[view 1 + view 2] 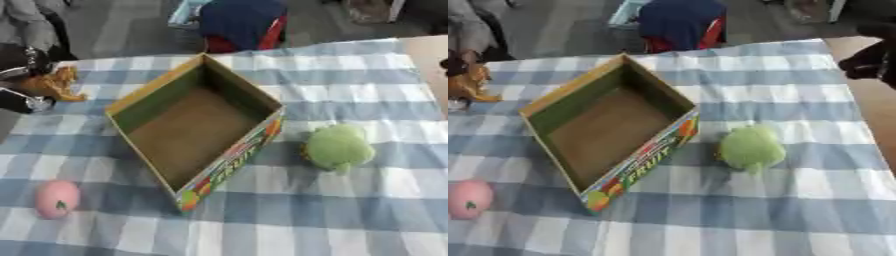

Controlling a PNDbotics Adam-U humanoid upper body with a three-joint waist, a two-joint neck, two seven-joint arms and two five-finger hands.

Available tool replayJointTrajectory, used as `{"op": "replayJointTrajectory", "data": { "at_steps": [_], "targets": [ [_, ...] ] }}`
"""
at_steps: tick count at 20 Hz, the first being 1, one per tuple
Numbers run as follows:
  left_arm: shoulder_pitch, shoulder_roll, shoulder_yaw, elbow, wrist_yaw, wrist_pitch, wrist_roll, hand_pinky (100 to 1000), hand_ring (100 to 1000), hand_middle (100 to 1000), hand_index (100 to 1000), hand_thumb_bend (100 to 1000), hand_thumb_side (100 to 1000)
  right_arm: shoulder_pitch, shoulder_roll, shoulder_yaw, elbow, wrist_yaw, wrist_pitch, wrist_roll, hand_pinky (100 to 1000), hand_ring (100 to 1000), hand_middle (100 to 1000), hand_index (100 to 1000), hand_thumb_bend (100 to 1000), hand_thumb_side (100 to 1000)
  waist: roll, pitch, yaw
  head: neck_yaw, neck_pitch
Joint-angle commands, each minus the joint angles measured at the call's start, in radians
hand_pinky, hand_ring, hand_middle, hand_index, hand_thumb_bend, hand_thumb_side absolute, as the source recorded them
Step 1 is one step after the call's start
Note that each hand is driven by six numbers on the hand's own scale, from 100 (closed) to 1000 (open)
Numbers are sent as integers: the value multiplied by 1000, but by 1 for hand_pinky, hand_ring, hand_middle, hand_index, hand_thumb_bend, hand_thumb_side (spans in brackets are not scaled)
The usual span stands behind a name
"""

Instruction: Pick up objects on the table and place them in the box.

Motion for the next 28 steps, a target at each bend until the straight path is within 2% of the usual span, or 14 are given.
{"op": "replayJointTrajectory", "data": {
  "at_steps": [1, 3, 7, 13, 21, 25, 28],
  "targets": [
    [-36, 37, 0, -55, 11, 1, 50, 195, 373, 144, 234, 100, 339, -9, -3, -8, -27, -13, 3, -4, 745, 738, 580, 897, 100, 1000, -4, -35, 3, 4, 9],
    [-49, 24, -17, -85, 14, -4, 67, 197, 375, 145, 233, 100, 338, -9, 2, -6, -29, -16, 5, -4, 745, 738, 580, 897, 100, 1000, -5, -41, 2, 2, 11],
    [-88, -25, -54, -148, 13, -25, 72, 131, 374, 143, 231, 100, 334, -8, 12, -1, -32, -22, 7, 0, 745, 738, 580, 897, 100, 1000, -9, -49, -1, -5, 19],
    [-144, -124, -76, -187, 8, 0, 58, 120, 371, 141, 230, 100, 327, -8, 32, 3, -36, -26, 13, 8, 745, 738, 580, 897, 100, 1000, -15, -58, -11, -33, 28],
    [-186, -256, -73, -198, -61, 59, 32, 109, 364, 138, 228, 100, 324, -18, 63, 5, -44, -37, 19, 5, 744, 738, 581, 898, 100, 1000, -34, -57, -36, -84, 19],
    [-206, -300, -65, -190, -136, 97, 38, 109, 363, 137, 227, 100, 324, -29, 83, 8, -48, -44, 20, 7, 744, 738, 581, 898, 100, 1000, -48, -50, -53, -75, 19],
    [-212, -323, -68, -168, -175, 104, 50, 107, 362, 137, 227, 100, 325, -35, 92, 10, -49, -48, 21, 8, 744, 738, 581, 898, 100, 1000, -53, -47, -58, -60, 19]
  ]
}}
